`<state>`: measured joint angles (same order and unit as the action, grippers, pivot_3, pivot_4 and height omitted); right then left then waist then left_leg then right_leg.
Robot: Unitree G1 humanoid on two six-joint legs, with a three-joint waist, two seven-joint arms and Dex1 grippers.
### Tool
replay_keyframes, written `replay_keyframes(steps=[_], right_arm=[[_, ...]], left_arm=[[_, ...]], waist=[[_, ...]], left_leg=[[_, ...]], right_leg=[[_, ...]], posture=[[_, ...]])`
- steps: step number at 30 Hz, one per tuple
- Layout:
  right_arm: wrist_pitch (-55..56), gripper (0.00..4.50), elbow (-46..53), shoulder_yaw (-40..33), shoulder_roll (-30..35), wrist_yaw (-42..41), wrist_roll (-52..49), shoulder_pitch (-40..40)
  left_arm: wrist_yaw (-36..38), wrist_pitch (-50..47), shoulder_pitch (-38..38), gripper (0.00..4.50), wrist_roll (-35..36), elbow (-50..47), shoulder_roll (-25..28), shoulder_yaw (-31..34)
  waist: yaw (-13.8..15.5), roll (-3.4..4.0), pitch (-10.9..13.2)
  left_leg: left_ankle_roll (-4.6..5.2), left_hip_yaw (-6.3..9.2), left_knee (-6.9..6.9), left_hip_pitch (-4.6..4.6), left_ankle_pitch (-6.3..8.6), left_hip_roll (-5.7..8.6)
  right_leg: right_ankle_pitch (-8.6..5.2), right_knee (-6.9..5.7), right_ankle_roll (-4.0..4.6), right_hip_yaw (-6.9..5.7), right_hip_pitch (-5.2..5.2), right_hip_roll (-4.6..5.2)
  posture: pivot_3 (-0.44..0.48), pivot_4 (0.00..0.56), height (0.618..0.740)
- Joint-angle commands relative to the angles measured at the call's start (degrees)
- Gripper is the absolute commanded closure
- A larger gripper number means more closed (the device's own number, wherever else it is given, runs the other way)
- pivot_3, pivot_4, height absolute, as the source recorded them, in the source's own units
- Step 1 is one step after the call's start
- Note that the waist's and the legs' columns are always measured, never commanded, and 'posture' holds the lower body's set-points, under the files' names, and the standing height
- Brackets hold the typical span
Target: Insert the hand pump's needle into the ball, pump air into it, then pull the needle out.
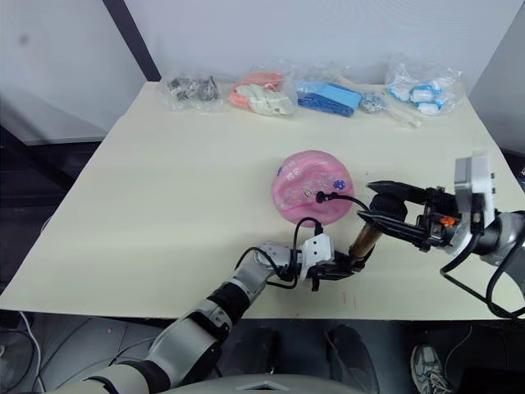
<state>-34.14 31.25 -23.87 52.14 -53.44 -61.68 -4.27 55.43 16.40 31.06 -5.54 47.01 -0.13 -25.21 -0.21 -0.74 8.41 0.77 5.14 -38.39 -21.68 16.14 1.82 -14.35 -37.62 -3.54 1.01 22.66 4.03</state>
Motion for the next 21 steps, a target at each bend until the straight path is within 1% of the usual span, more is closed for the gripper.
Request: replay_keyframes(steps=[1,6,13,17,21], right_arm=[[-2.15,2.48,2.17,-5.30,2.46,0.48,-6.59,-2.27],[-6.14,2.48,1.04,-8.75,6.38,2.09,-12.32,-4.71],[-8.97,2.48,-0.47,-8.88,9.07,3.44,-15.28,-8.57],[-9.29,2.48,0.05,-7.13,8.13,2.91,-14.15,-8.43],[-6.91,2.48,1.58,-3.28,6.43,0.26,-6.75,-4.68]], left_arm=[[-0.57,-0.86,-0.41,3.43,-0.97,2.32,0.35,0.14],[-0.49,-0.65,-0.70,3.43,-1.05,2.38,0.26,-0.05],[-0.62,-0.44,-0.56,3.43,-1.12,2.81,0.06,-0.05],[-0.80,-0.38,-0.42,3.43,-1.16,3.00,-0.12,0.01],[-0.98,-0.36,-0.19,3.43,-1.25,3.25,-0.38,0.05]], waist=[[0.00,0.00,0.00],[0.02,0.00,0.00],[0.08,-0.01,0.00],[0.19,-0.01,0.01],[0.21,-0.04,-0.03]], left_leg=[[0.00,0.00,0.00,0.00,0.00,0.00],[0.01,-0.01,0.00,0.00,0.01,-0.03],[0.03,-0.02,0.00,-0.01,0.01,-0.04],[0.03,-0.02,0.00,-0.03,0.02,-0.05],[0.04,-0.02,0.00,0.00,0.02,-0.04]], right_leg=[[0.00,0.00,0.00,0.00,0.00,0.00],[0.00,0.00,0.00,0.00,0.00,0.00],[0.00,0.01,0.00,0.00,0.00,0.01],[0.00,0.02,0.00,0.00,0.00,0.01],[0.00,0.02,0.00,0.00,-0.02,0.01]], posture=[[0.000,0.150,0.736],[0.000,0.150,0.736],[0.000,0.150,0.736],[0.000,0.150,0.736],[0.000,0.150,0.736]])
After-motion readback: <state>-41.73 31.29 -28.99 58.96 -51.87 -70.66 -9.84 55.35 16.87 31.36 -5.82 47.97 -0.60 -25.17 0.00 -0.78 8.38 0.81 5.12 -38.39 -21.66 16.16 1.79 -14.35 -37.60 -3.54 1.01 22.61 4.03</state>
